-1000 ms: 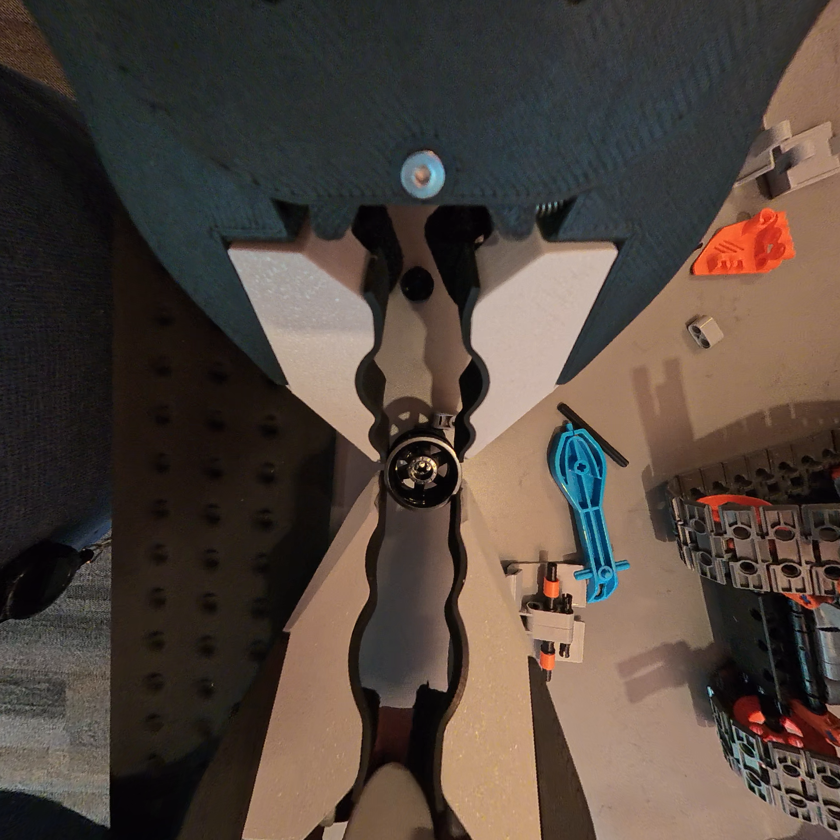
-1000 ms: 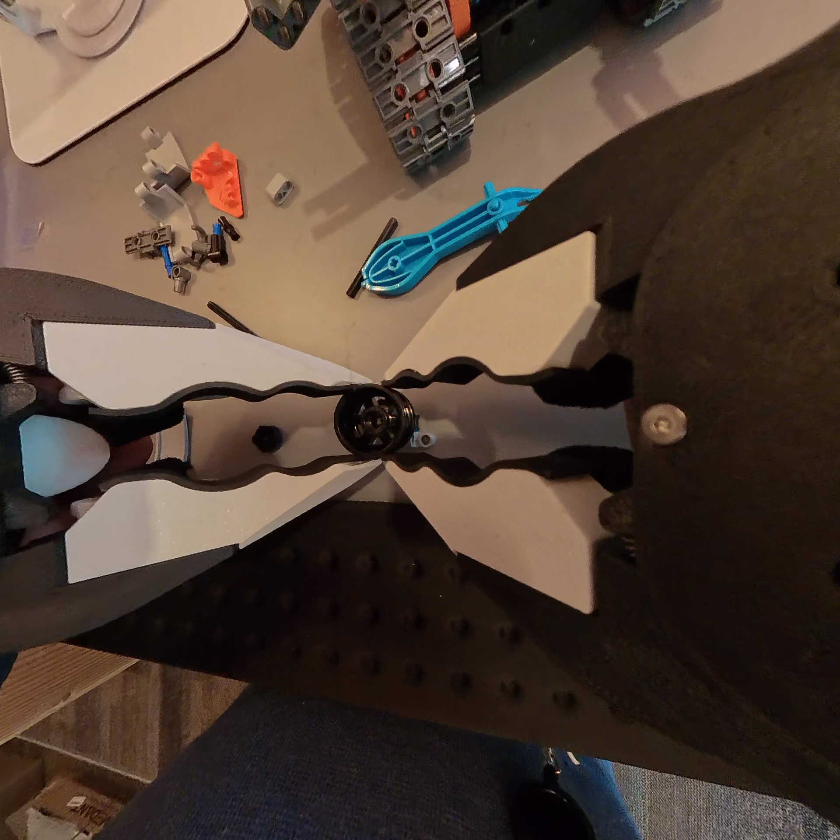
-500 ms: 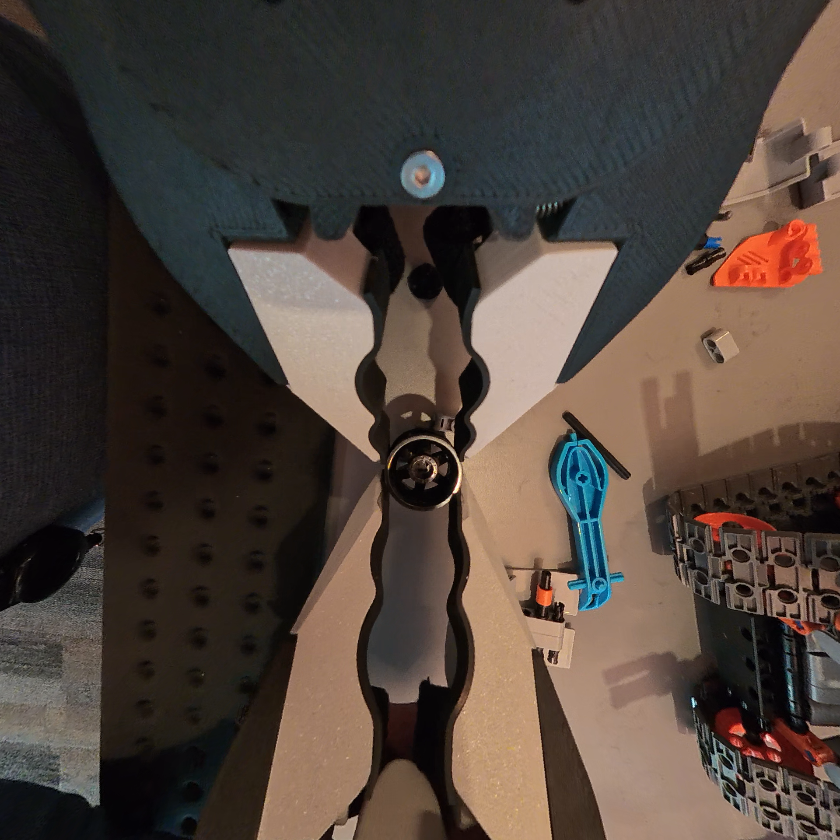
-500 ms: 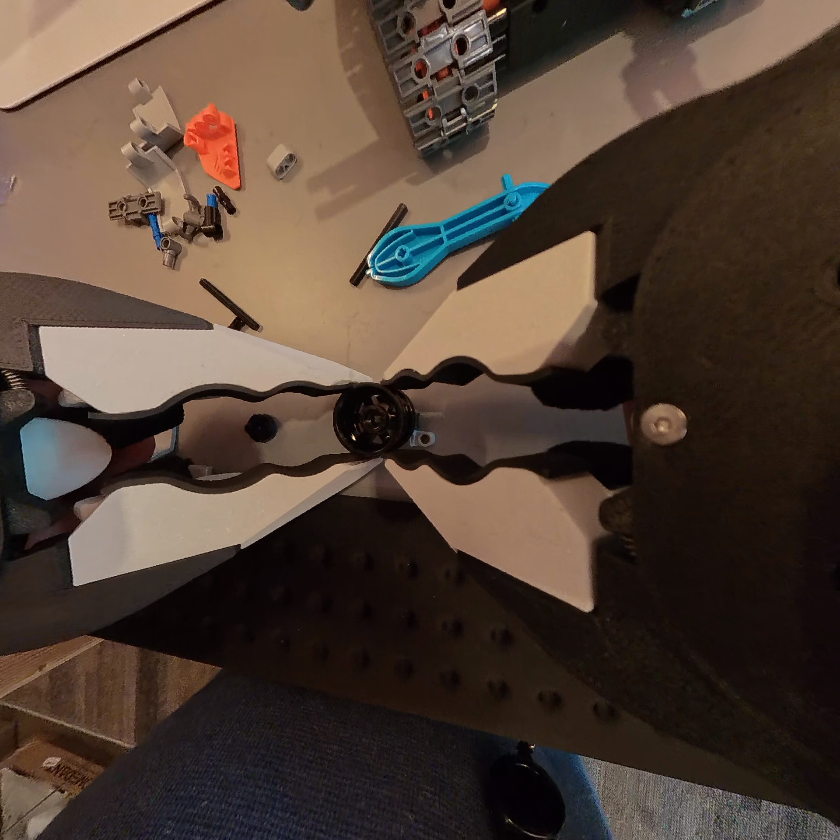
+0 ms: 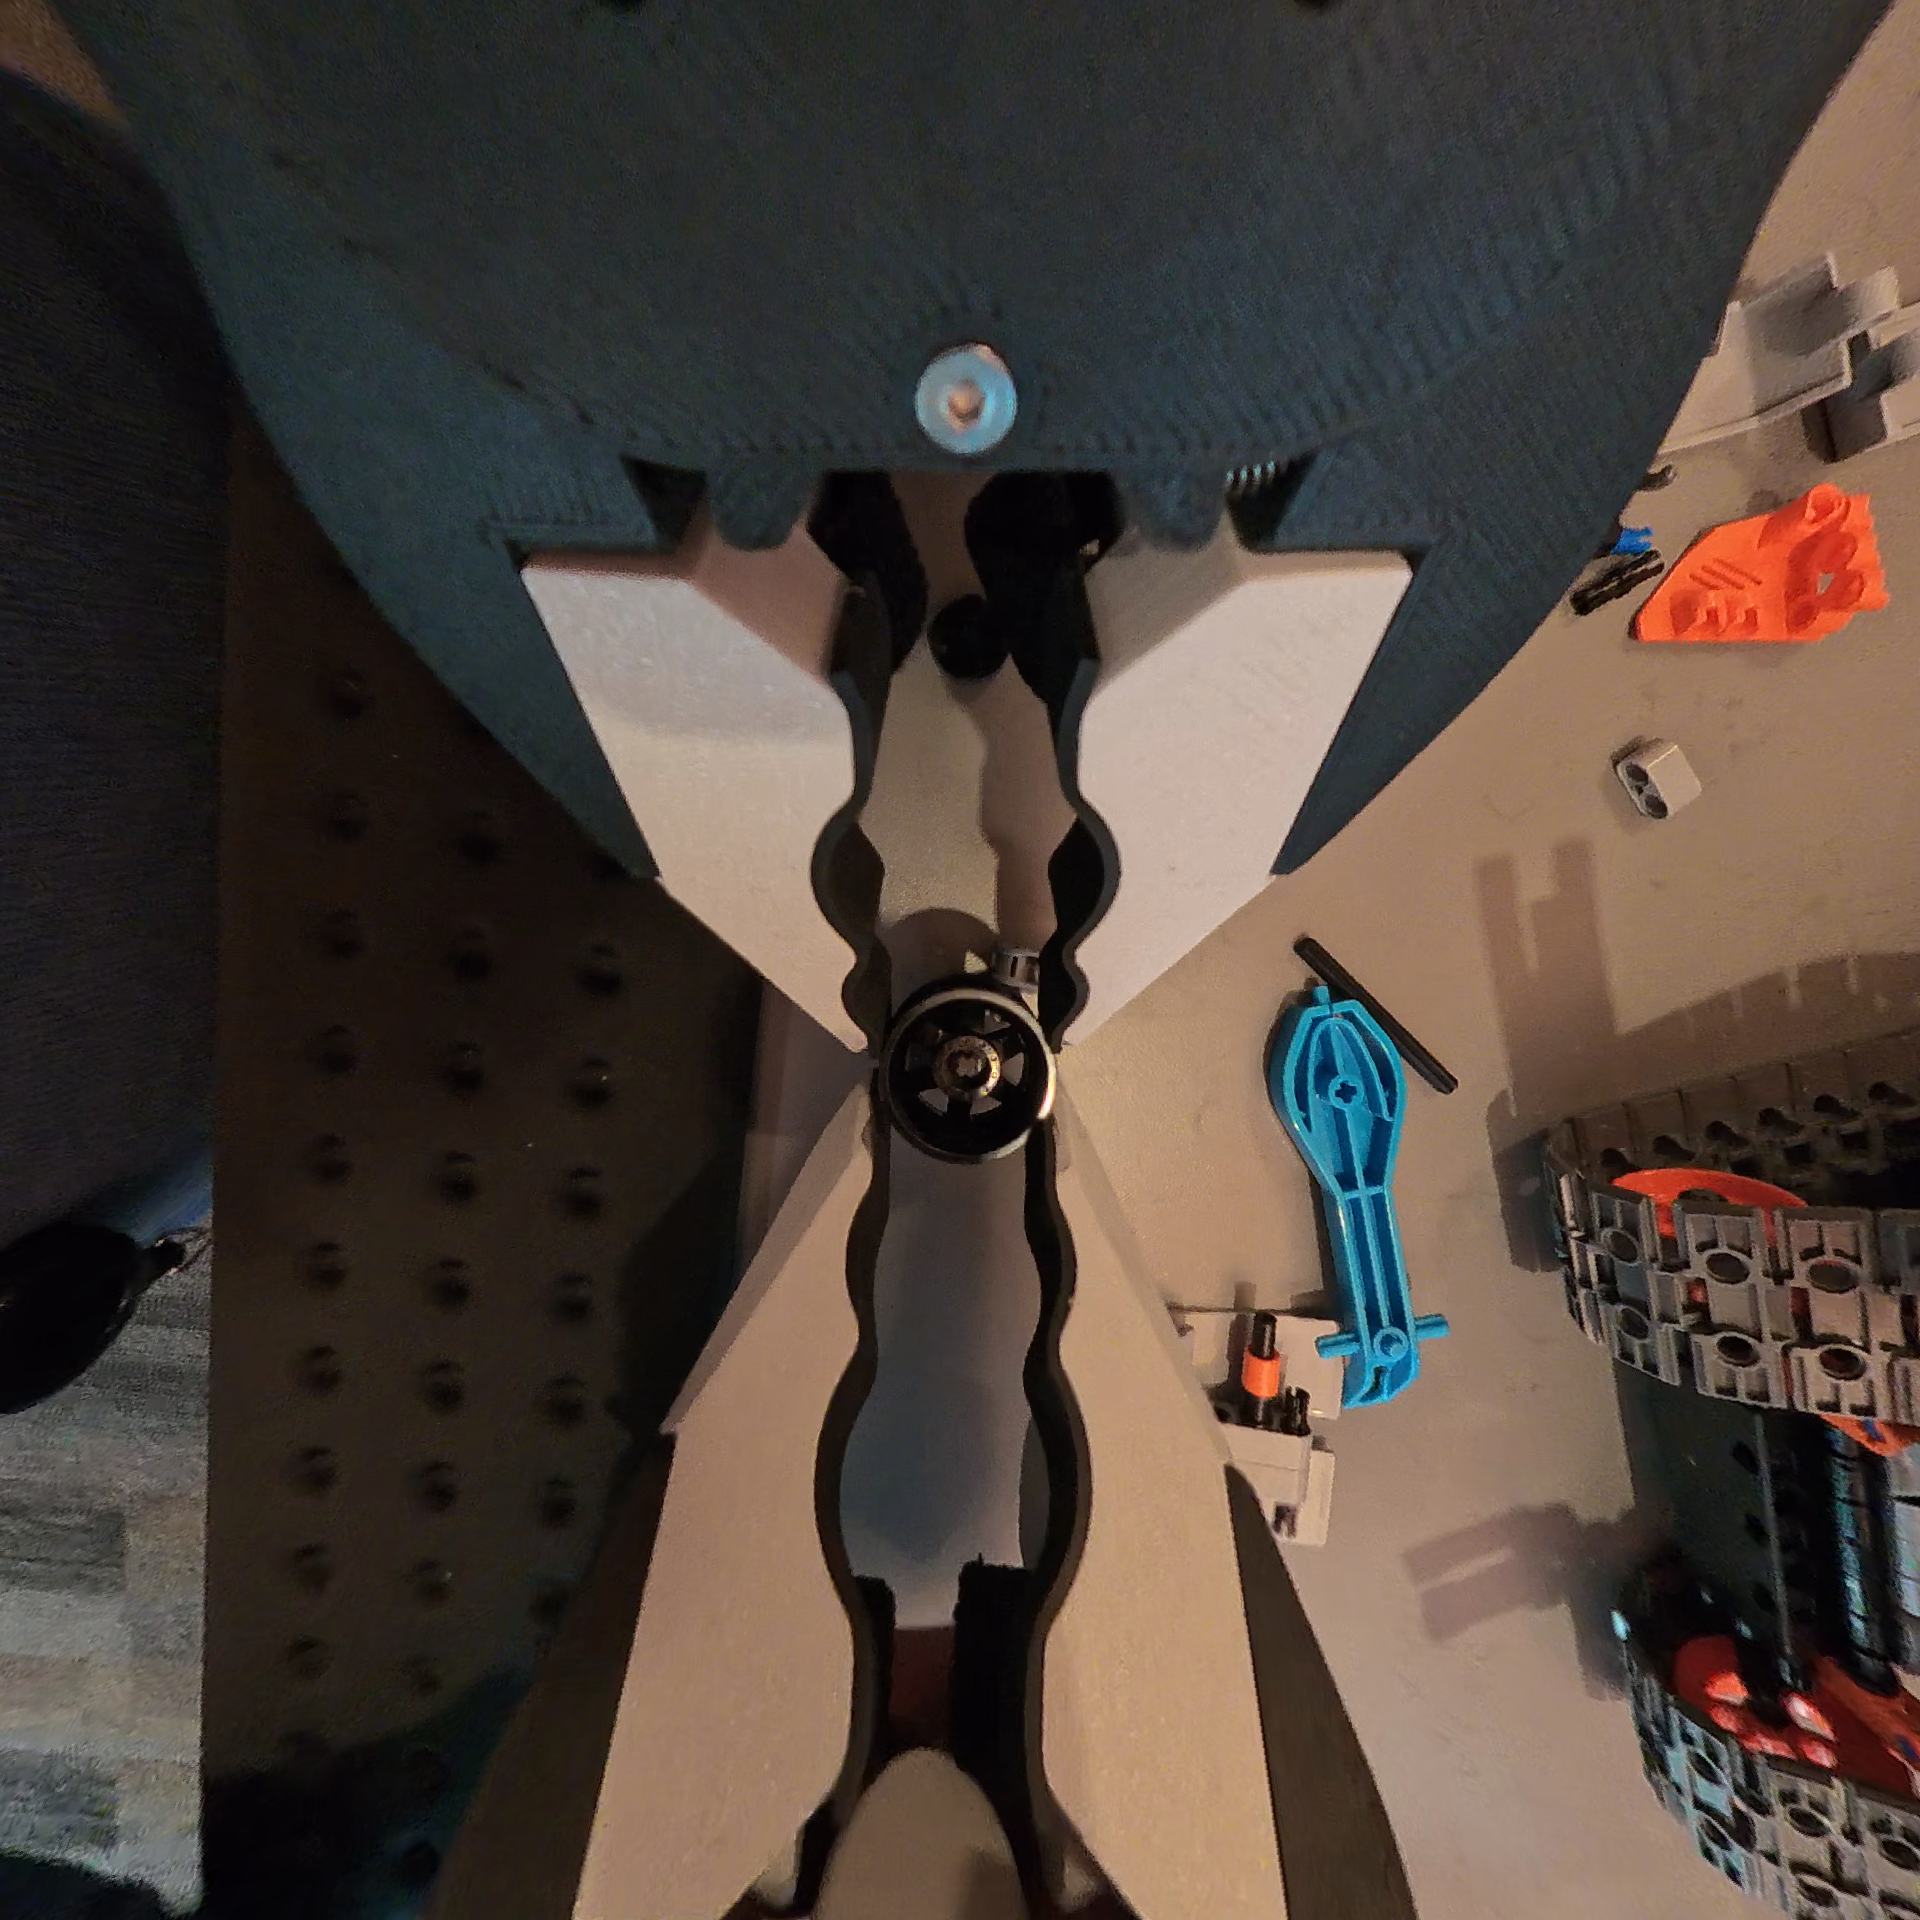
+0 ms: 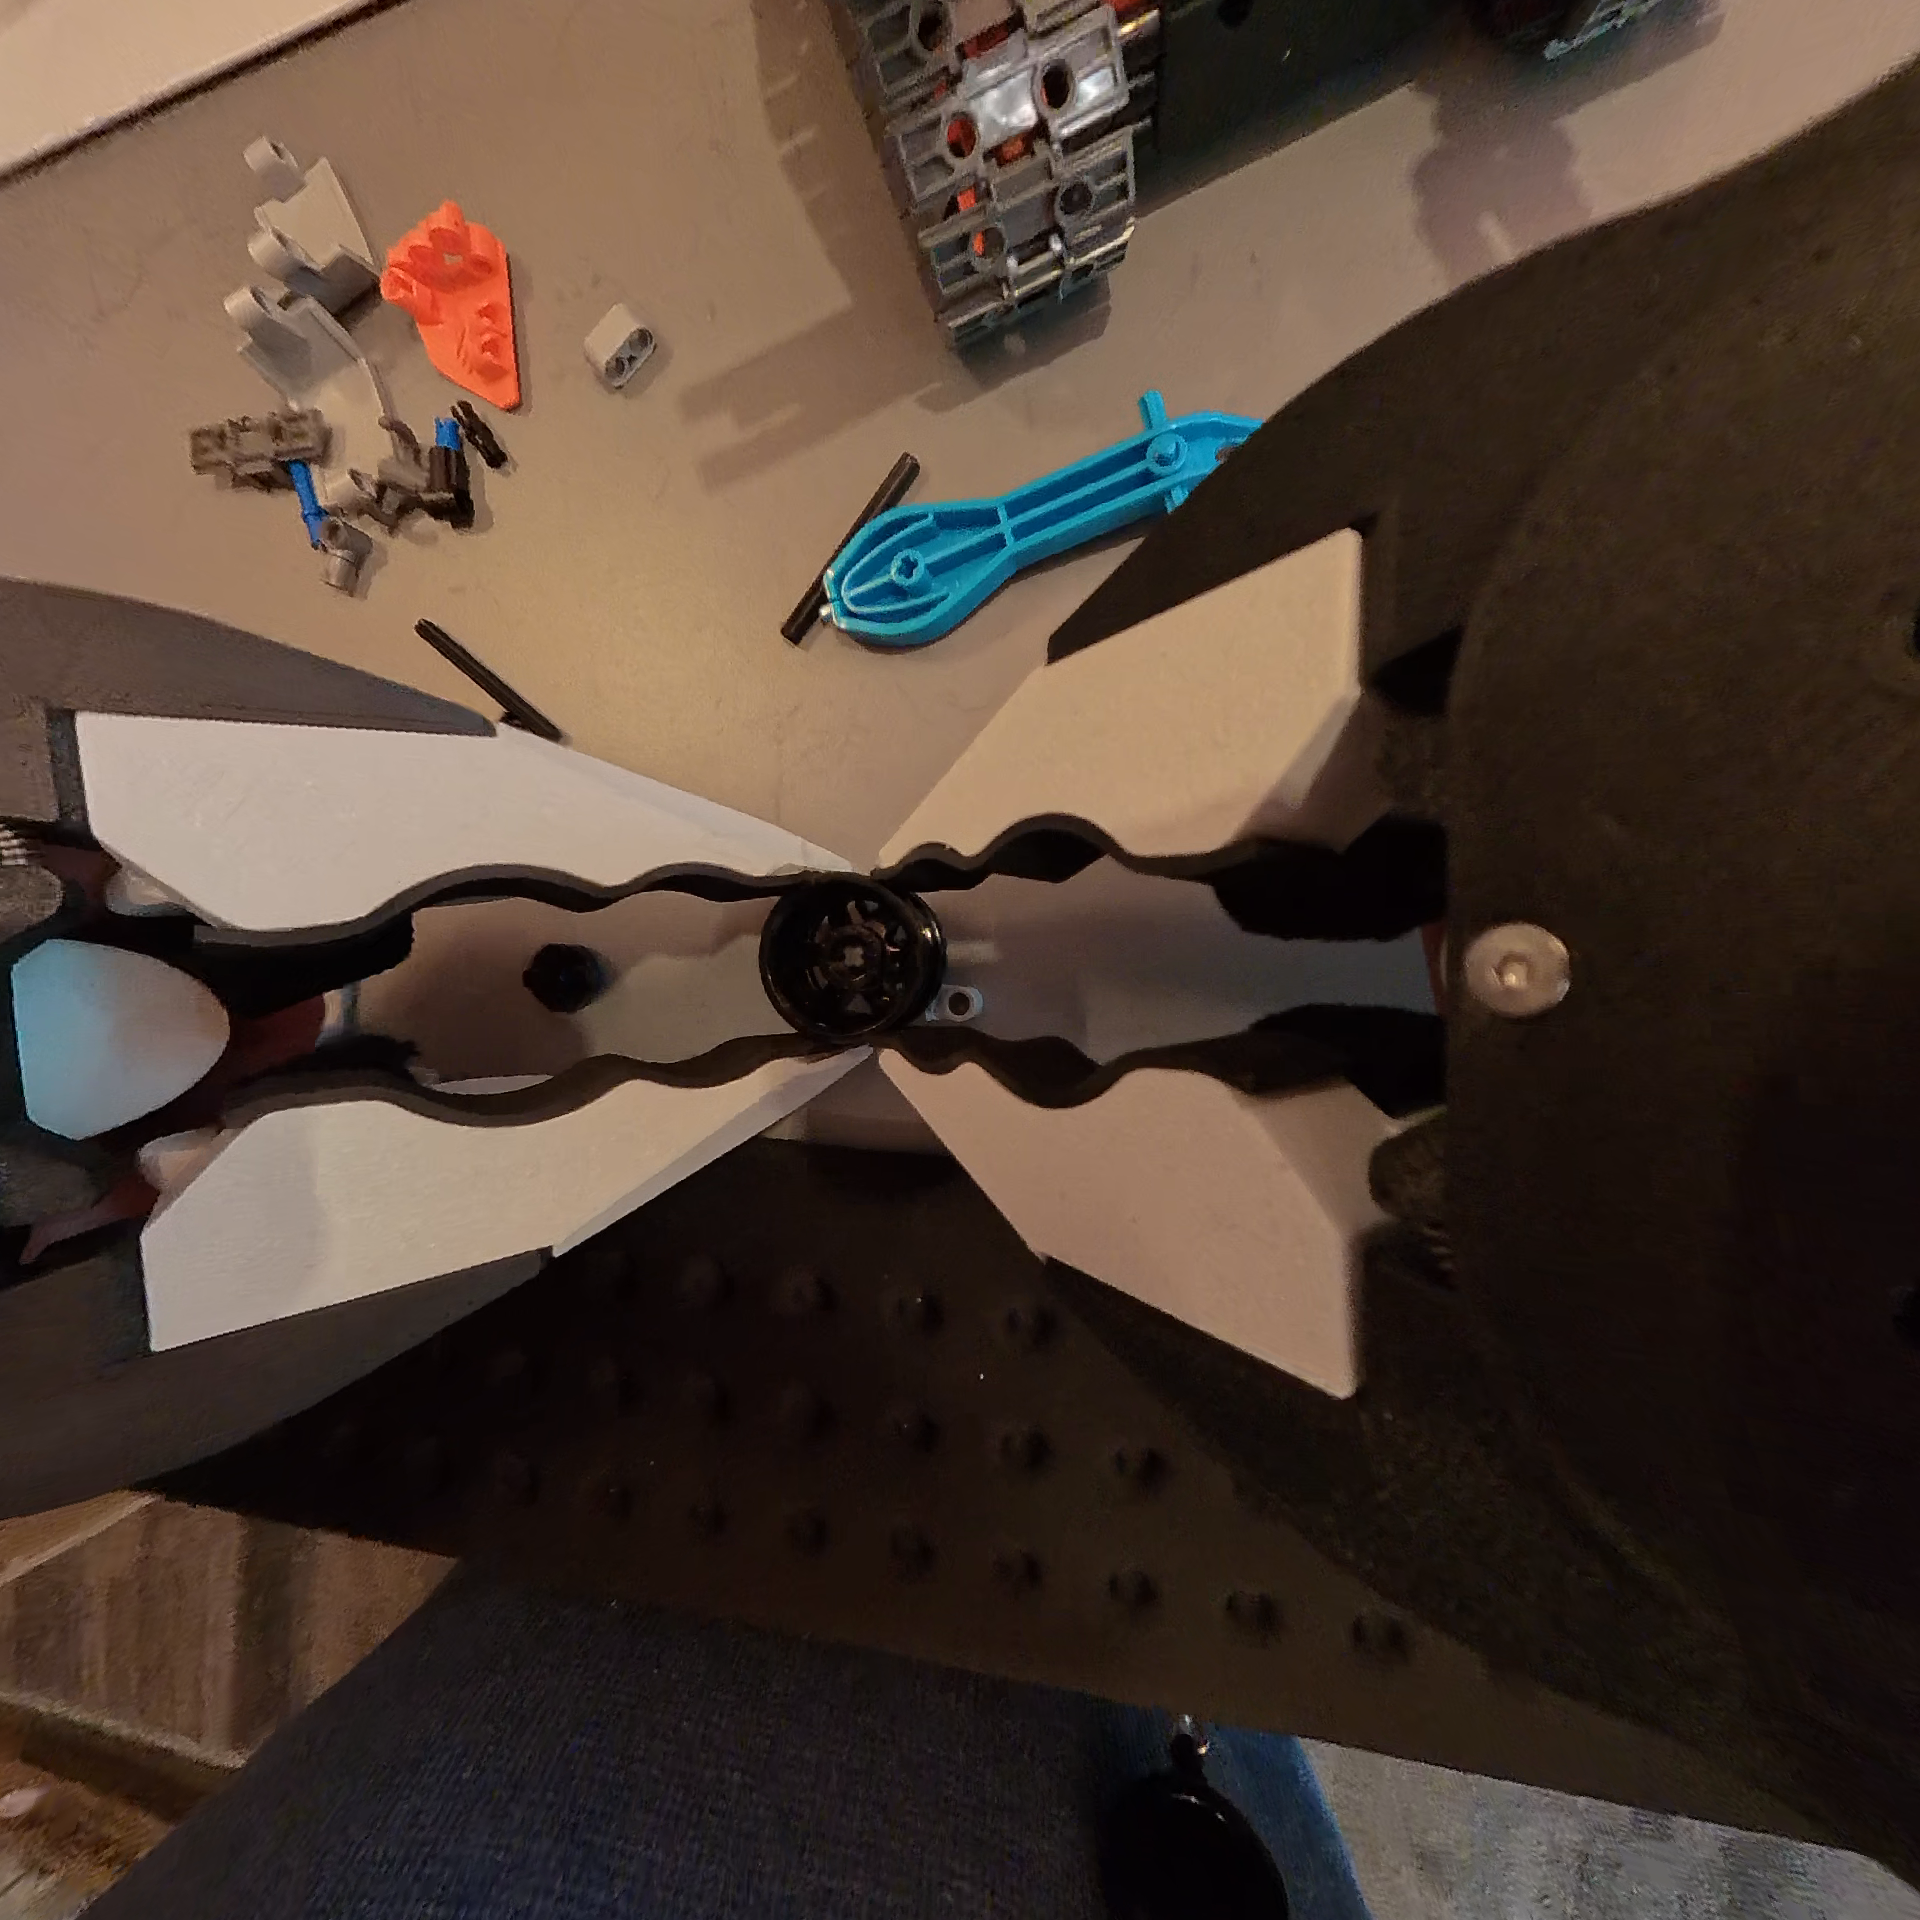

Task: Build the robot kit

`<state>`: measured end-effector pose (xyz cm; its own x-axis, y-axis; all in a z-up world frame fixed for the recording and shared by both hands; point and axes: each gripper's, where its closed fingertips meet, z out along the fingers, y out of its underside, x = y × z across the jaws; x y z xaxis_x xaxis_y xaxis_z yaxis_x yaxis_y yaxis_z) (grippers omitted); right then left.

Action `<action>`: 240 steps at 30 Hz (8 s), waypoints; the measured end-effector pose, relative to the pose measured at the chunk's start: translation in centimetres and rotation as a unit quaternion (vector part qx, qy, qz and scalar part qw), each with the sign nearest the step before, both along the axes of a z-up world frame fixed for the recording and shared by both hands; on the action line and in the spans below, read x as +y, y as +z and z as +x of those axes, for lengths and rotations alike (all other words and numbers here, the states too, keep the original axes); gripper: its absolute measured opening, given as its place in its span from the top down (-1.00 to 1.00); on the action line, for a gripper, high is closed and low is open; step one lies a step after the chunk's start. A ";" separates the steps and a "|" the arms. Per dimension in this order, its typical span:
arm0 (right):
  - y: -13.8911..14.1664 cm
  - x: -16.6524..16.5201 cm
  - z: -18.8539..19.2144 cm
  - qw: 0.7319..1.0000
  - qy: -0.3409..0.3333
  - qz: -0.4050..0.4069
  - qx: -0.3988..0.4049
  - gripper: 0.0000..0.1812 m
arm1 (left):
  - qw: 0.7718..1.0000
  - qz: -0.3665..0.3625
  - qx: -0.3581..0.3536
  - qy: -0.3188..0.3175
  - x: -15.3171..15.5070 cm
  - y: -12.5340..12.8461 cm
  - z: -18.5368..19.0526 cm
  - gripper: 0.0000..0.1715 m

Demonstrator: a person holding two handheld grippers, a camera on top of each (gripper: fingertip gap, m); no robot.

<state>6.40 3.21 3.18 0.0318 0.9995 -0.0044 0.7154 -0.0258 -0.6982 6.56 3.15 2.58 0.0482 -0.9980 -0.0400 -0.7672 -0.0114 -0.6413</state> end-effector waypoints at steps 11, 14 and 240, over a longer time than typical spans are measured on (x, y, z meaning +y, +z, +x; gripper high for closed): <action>-0.4 0.0 -0.1 1.000 0.003 -0.008 -0.009 0.73 | 1.000 -0.012 0.006 0.001 0.0 -0.4 -0.1 0.69; -0.4 0.1 0.0 1.000 0.003 -0.013 0.003 0.73 | 1.000 -0.025 -0.001 0.002 0.1 -0.4 0.0 0.69; 1.0 -0.5 2.0 0.989 0.018 -0.035 -0.146 1.00 | 0.959 -0.218 -0.179 0.006 -0.1 2.7 1.6 0.93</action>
